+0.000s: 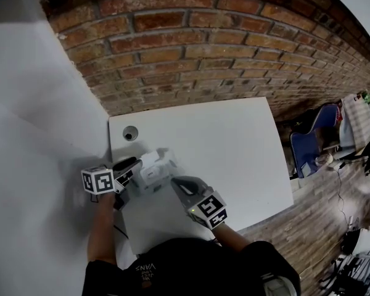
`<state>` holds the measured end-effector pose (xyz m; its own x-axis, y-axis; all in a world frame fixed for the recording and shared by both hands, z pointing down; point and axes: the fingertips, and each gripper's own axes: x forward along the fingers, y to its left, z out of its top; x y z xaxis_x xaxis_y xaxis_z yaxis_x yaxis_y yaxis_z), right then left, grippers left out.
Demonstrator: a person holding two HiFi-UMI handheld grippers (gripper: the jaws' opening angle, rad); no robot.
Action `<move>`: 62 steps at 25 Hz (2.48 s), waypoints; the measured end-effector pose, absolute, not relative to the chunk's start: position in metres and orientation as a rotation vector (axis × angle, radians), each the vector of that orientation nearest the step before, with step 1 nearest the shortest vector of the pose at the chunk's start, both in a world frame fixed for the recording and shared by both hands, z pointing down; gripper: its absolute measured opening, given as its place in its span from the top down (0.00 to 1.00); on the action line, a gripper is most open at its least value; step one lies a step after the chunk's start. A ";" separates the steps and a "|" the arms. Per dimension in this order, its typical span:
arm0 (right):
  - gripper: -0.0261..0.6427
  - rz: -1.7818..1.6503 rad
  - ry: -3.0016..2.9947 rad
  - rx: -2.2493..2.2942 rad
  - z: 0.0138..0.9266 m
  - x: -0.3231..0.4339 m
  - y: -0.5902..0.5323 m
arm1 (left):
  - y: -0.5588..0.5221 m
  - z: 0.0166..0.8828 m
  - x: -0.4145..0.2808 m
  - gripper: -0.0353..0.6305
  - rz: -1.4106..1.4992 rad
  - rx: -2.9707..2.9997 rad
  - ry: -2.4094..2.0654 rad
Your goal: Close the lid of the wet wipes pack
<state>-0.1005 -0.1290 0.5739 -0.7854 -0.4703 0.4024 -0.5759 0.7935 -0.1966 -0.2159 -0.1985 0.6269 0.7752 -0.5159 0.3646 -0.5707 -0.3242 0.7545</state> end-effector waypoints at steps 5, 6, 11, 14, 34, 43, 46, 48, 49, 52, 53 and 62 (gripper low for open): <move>0.97 0.434 -2.655 0.796 0.570 -0.102 -0.127 | -0.191 0.617 -0.212 0.67 0.059 2.012 -0.806; 0.97 0.431 -2.657 0.796 0.569 -0.102 -0.126 | -0.189 0.613 -0.210 0.67 0.053 2.019 -0.799; 0.97 0.425 -2.660 0.797 0.568 -0.103 -0.124 | -0.179 0.605 -0.203 0.68 0.021 2.040 -0.768; 0.97 0.420 -2.661 0.795 0.567 -0.104 -0.122 | -0.175 0.601 -0.200 0.71 -0.017 2.033 -0.754; 0.97 0.388 -2.674 0.788 0.561 -0.119 -0.126 | -0.145 0.612 -0.187 0.85 -0.033 2.013 -0.741; 0.97 0.383 -2.645 0.773 0.573 -0.128 -0.131 | -0.137 0.626 -0.184 0.88 0.085 2.020 -0.780; 0.97 0.379 -2.635 0.762 0.578 -0.133 -0.133 | -0.135 0.628 -0.182 0.88 0.152 2.049 -0.799; 0.97 0.376 -2.627 0.760 0.582 -0.136 -0.135 | -0.134 0.630 -0.181 0.88 0.186 2.071 -0.809; 0.97 0.373 -2.621 0.760 0.584 -0.137 -0.136 | -0.134 0.630 -0.181 0.88 0.197 2.080 -0.815; 0.97 0.370 -2.603 0.761 0.593 -0.140 -0.139 | -0.133 0.634 -0.182 0.88 0.220 2.095 -0.832; 0.97 0.371 -2.597 0.762 0.595 -0.140 -0.140 | -0.132 0.635 -0.182 0.88 0.230 2.098 -0.840; 0.96 0.409 -2.566 0.753 0.615 -0.146 -0.142 | -0.131 0.642 -0.184 0.88 0.271 2.120 -0.884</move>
<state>-0.1456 -0.1418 0.6147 -0.7585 -0.4393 0.4815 -0.5673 0.8086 -0.1559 -0.1842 -0.1309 0.6419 0.7323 -0.5009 0.4613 -0.6733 -0.4313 0.6005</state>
